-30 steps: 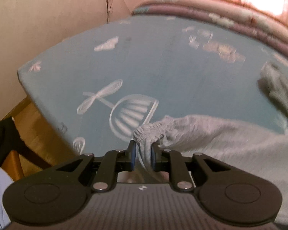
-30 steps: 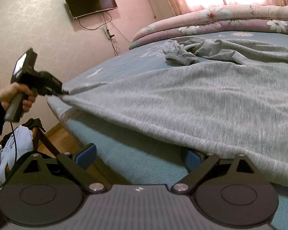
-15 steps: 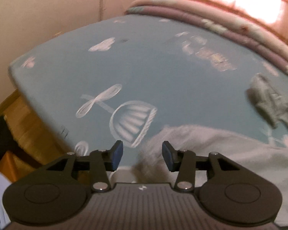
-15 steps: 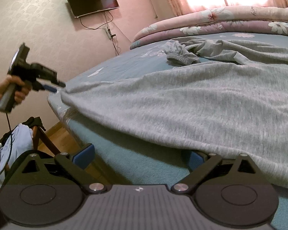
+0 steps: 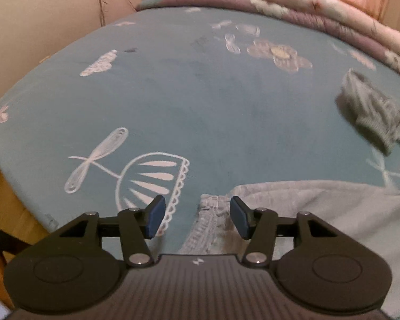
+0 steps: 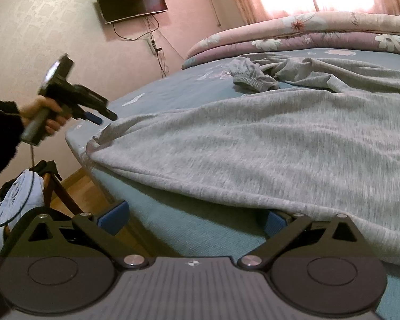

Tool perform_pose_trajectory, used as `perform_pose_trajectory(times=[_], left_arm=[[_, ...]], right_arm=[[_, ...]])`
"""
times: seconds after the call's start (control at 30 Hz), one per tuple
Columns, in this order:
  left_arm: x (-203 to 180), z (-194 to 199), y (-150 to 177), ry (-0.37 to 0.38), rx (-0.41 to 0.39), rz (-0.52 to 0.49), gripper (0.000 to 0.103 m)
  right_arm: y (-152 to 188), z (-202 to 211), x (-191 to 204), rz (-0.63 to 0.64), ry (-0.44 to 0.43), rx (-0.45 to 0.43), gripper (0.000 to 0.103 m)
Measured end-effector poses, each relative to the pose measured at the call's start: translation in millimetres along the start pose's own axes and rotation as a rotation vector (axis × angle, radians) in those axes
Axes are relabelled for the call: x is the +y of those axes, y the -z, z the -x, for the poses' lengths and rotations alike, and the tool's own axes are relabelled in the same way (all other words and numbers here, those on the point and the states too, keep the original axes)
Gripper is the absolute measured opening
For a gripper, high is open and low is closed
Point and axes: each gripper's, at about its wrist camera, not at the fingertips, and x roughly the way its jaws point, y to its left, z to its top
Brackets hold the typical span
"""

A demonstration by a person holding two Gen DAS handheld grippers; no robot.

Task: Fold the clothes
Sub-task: 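Pull the held waistband with the left gripper to straighten the sweatpants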

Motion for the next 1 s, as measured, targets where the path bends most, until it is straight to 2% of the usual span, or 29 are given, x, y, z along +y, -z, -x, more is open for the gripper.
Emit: perform_pose_trajectory(times=[0.1, 0.17, 0.27, 0.37, 0.43, 0.53, 0.63, 0.73, 0.87, 1.0], left_arm=[[-6.0, -14.9, 5.1, 0.034, 0.020, -0.041, 0.054], [-13.3, -20.6, 11.2, 0.072, 0.032, -0.104, 0.054], [-28.2, -22.8, 19.7, 0.049, 0.006, -0.223, 0.052], [-42.3, -18.7, 21.0, 0.021, -0.030, -0.305, 0.021], [-49.9, -13.2, 16.7, -0.023, -0.086, -0.325, 0.021], [-42.8, -10.8, -4.5, -0.021, -0.136, -0.212, 0.021], [-28.9, -26.7, -27.3, -0.020, -0.101, -0.096, 0.023], [-29.3, -49.8, -30.2, -0.053, -0.033, -0.095, 0.030], [-28.6, -37.1, -24.8, -0.068, -0.058, -0.098, 0.034], [-16.8, -5.4, -22.8, -0.067, -0.088, -0.083, 0.048]], right_arm=[[-0.1, -0.4, 0.2, 0.000, 0.001, 0.000, 0.103], [-0.3, -1.1, 0.5, 0.002, 0.002, 0.000, 0.103], [-1.1, -3.1, 0.6, 0.003, 0.007, 0.000, 0.103], [-1.6, -5.2, 1.8, 0.015, 0.013, 0.002, 0.103], [-1.6, -6.4, 3.2, 0.029, 0.018, 0.003, 0.103], [-0.6, -6.7, 5.5, 0.043, 0.025, 0.002, 0.103], [-1.1, -7.5, 5.8, 0.049, 0.026, 0.003, 0.103], [-1.8, -8.4, 6.4, 0.054, 0.027, 0.007, 0.103], [-2.1, -8.4, 7.1, 0.059, 0.028, 0.011, 0.103], [-2.0, -7.8, 7.8, 0.059, 0.029, 0.013, 0.103]])
